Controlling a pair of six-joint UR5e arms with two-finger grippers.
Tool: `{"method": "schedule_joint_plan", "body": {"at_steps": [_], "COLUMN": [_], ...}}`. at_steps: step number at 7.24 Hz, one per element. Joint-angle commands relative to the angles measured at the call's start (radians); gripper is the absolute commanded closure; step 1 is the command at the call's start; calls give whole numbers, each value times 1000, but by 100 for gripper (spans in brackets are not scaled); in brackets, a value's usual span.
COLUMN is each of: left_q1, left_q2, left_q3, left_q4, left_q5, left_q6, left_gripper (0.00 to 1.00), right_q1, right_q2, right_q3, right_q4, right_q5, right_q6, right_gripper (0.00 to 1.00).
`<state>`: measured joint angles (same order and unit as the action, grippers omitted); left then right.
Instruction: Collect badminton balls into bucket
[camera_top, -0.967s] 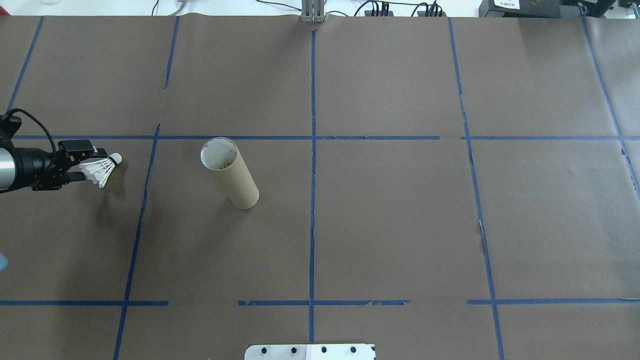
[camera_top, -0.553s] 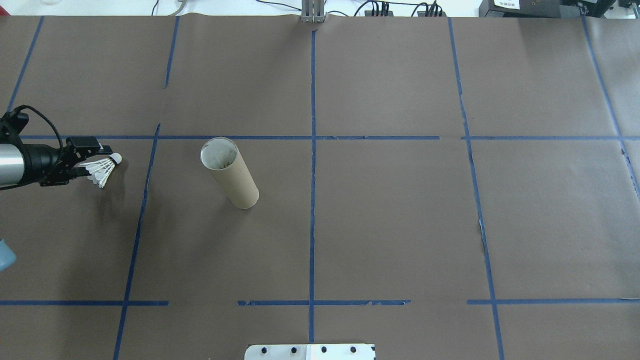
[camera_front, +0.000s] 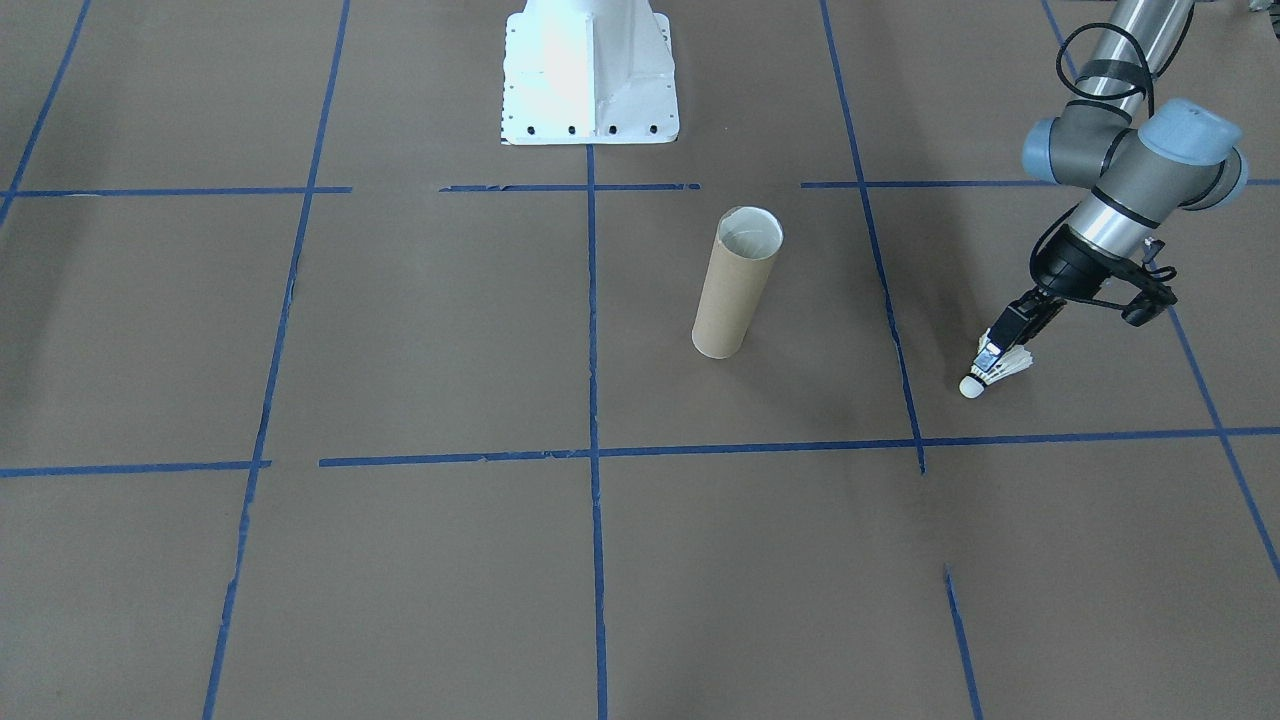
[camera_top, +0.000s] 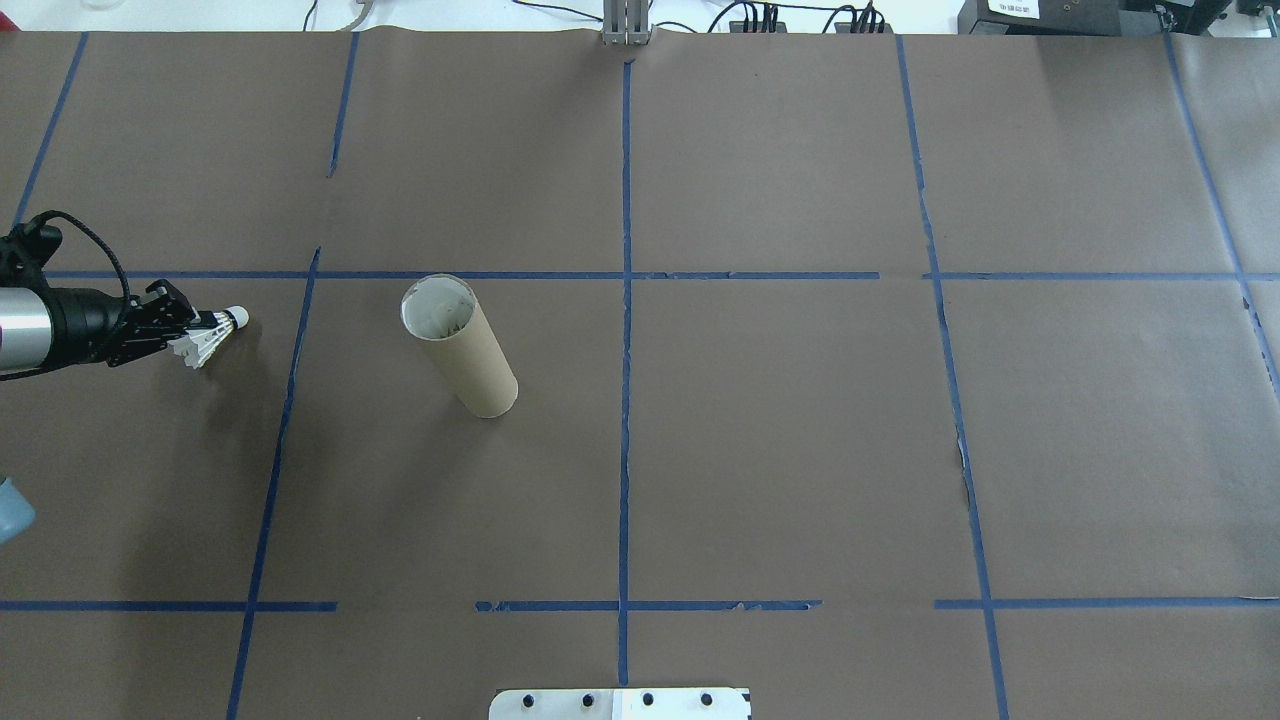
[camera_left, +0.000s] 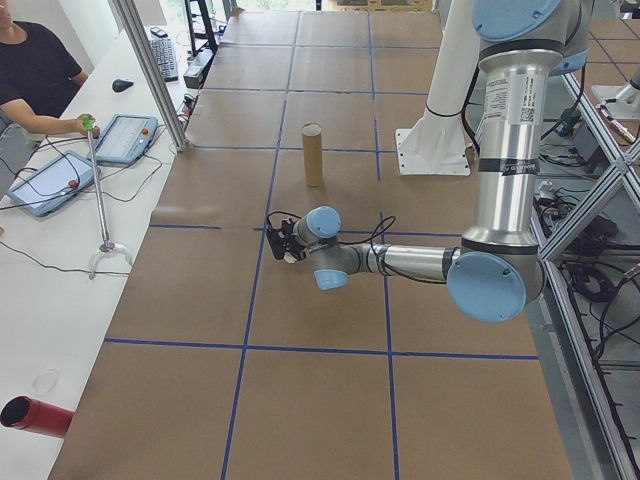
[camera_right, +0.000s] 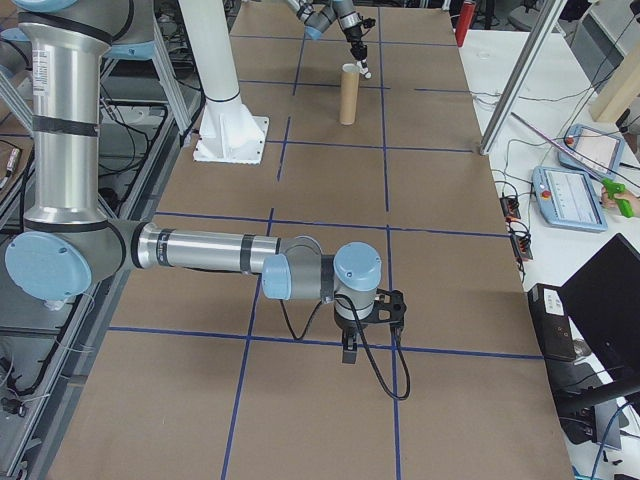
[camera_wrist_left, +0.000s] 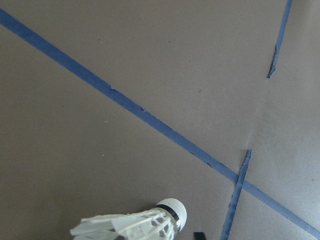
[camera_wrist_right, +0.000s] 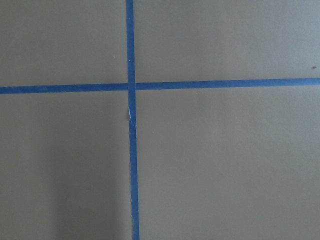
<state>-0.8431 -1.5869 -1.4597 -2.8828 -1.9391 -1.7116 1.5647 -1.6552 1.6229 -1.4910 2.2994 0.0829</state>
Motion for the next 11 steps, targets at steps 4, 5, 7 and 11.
{"method": "schedule_joint_plan", "body": {"at_steps": [4,5,7,11], "left_q1": [-193,-205,-231,-324], "left_q2": [2,2,-2,-235], "left_q3": [-167,-251,-452,-697], "left_q4": [101,173,471,1102], "left_q5": [-451,-474,-506,-501], "left_q6": [1,3,169,422], "left_gripper": [100,100,100,100], "right_q1": [0,0,0,0], "right_q2": [0,0,0,0], "right_q3": [0,0,0,0], "right_q4": [0,0,0,0], "right_q5": [0,0,0,0], "right_q6": [0,0,0,0], "right_gripper": [0,0,0,0]}}
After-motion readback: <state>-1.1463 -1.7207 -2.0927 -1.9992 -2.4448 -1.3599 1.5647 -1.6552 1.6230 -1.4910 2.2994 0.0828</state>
